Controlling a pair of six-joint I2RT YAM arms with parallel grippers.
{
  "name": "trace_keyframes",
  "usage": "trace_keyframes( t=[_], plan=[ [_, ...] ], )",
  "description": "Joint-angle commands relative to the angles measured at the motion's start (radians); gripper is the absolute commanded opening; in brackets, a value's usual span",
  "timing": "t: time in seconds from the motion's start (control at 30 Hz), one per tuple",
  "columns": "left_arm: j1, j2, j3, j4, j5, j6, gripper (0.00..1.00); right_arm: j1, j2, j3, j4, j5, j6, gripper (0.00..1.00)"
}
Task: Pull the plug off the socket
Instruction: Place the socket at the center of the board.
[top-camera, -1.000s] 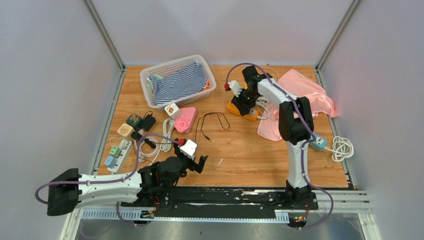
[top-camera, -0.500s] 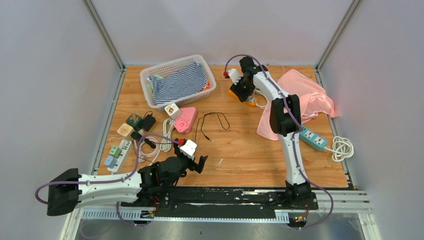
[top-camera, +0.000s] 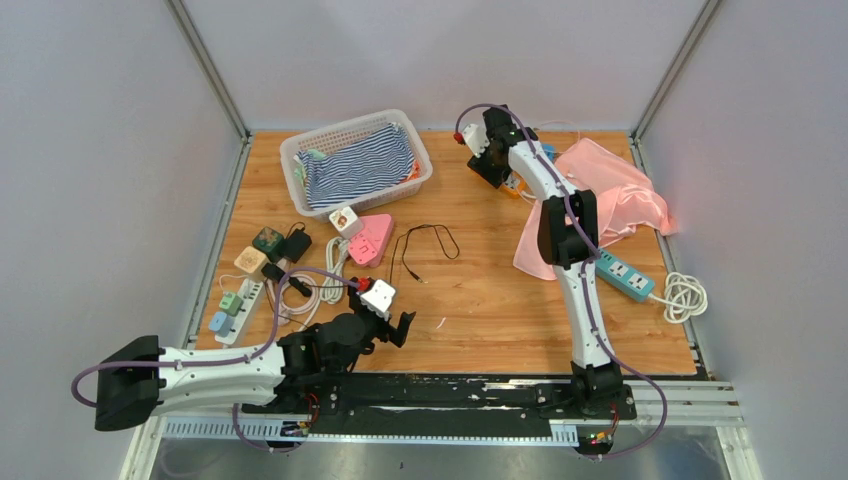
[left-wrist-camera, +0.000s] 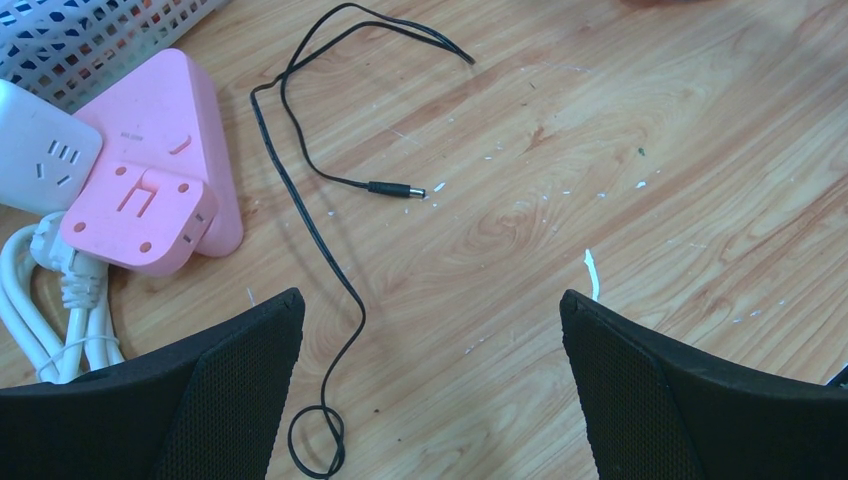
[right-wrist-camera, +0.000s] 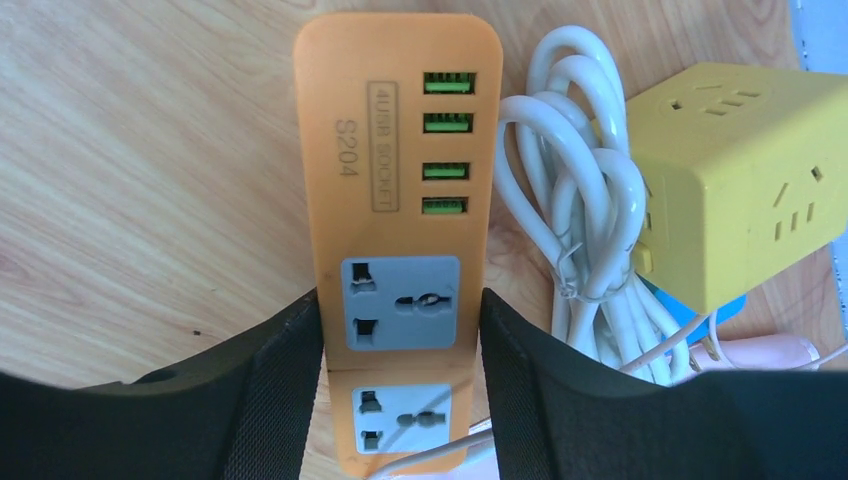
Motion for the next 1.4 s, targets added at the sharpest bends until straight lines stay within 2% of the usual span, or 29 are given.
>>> trace_keyframes(
  t=[0.0, 0.1, 0.23, 0.4, 0.6, 0.83, 1.0, 1.1, 1.17, 1.27, 1.37],
  plan=[
    [-0.004, 0.012, 0.003, 0.006, -0.024, -0.006, 1.0, -0.017, -0.037, -0.02, 0.02, 0.047, -0.006, 0.62],
    [-0.005, 0.014, 0.004, 0.006, -0.025, -0.007, 1.0, -0.018, -0.111, -0.087, 0.033, 0.021, 0.009, 0.78],
    [-0.004, 0.015, 0.004, 0.005, -0.027, -0.009, 1.0, -0.018, -0.239, -0.195, 0.049, -0.069, 0.034, 0.92],
    [-0.004, 0.025, 0.01, 0.004, -0.033, -0.012, 1.0, -0.016, -0.45, -0.372, 0.075, -0.17, 0.065, 0.97],
    [-0.004, 0.029, 0.019, 0.002, -0.06, -0.018, 1.0, -0.016, -0.746, -0.652, 0.109, -0.316, 0.089, 1.0],
    [-0.004, -0.158, 0.011, -0.016, -0.02, -0.042, 1.0, -0.016, -1.153, -1.007, 0.16, -0.541, 0.106, 1.0],
    [-0.004, -0.288, 0.125, -0.18, 0.048, -0.108, 1.0, -0.027, -1.43, -1.271, 0.284, -0.75, 0.108, 1.0],
    [-0.004, -0.302, 0.238, -0.324, 0.028, -0.139, 1.0, -0.033, -1.542, -1.446, 0.41, -0.852, 0.077, 1.0],
    [-0.004, -0.284, 0.322, -0.484, -0.018, -0.163, 1.0, -0.032, -1.592, -1.518, 0.469, -0.856, 0.092, 1.0],
    [-0.004, -0.23, 0.429, -0.61, -0.086, -0.164, 1.0, -0.032, -1.615, -1.526, 0.452, -0.876, 0.083, 1.0],
    [-0.002, -0.163, 0.531, -0.698, -0.141, -0.146, 1.0, -0.02, -1.598, -1.466, 0.334, -0.887, 0.017, 1.0]
  ],
)
